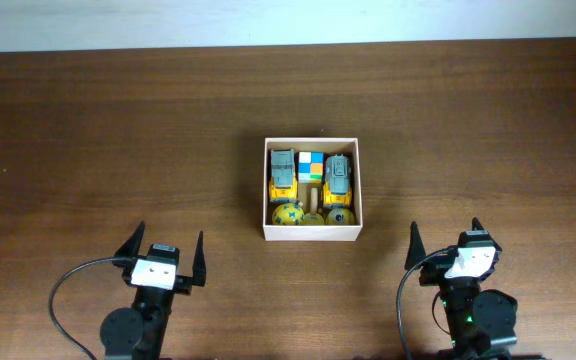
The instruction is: Pack container
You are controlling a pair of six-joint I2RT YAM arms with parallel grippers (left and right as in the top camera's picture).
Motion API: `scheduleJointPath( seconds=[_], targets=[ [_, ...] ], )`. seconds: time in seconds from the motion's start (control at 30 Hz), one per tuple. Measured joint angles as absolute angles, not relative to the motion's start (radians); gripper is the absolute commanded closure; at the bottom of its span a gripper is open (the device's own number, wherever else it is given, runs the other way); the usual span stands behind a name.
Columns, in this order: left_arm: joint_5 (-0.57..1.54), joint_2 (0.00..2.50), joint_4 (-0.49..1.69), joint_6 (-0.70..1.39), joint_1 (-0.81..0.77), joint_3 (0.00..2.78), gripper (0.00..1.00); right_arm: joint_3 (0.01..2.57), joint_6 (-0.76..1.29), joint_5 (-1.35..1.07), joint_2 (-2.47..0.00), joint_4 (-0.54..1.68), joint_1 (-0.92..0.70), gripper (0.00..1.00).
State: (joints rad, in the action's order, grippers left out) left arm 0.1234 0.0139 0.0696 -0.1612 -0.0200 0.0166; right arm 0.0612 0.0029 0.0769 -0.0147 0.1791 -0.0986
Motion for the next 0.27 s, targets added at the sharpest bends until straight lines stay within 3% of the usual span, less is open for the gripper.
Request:
scheduleJointPath(
  seconds=[0.27],
  targets=[
    [0.123,0.014,0.07,-0.161,-0.02,0.017,0.01,0.061,0.003,0.077,-0.015,0.179,-0.099,0.01]
  ],
)
